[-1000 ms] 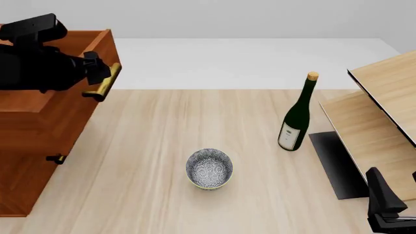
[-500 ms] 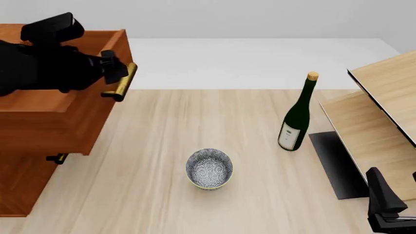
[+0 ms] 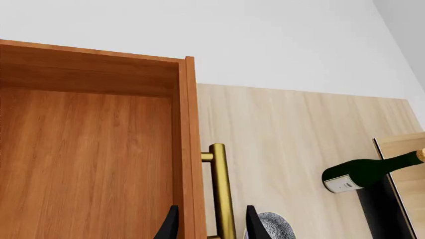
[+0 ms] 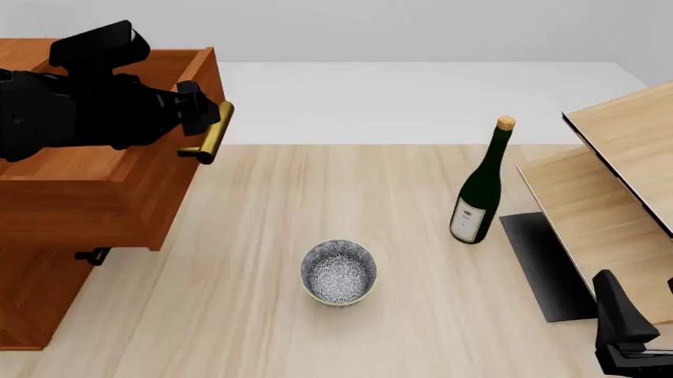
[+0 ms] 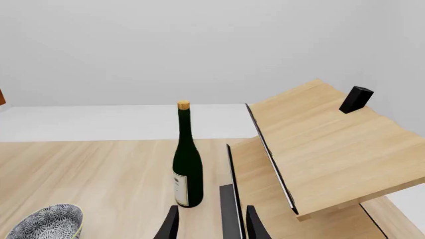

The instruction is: Close the bottom drawer of the cabinet and open the top drawer.

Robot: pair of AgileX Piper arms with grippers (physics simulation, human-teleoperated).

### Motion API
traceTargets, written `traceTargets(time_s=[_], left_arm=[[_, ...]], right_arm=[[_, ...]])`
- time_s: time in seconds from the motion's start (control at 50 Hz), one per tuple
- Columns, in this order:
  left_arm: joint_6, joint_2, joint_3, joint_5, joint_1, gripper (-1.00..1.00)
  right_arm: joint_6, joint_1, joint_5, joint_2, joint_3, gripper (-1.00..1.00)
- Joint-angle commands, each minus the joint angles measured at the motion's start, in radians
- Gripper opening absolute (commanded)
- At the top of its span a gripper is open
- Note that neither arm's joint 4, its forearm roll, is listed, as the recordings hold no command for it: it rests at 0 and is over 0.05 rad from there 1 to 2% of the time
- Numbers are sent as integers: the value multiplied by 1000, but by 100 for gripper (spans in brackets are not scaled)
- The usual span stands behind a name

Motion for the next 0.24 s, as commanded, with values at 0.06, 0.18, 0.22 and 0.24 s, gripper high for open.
traceTargets(time_s=[0.06,0.18,0.22,0.24], left_arm=[[8,120,65,-31,-96,100],[-6,119,55,-35,-121,100],[-15,115,54,-38,-130,100],[-23,109,52,-40,-147,100]], right_arm=[[1,0,0,0,0,100],[1,0,0,0,0,100],[1,0,1,0,0,100],[2,0,0,0,0,100]])
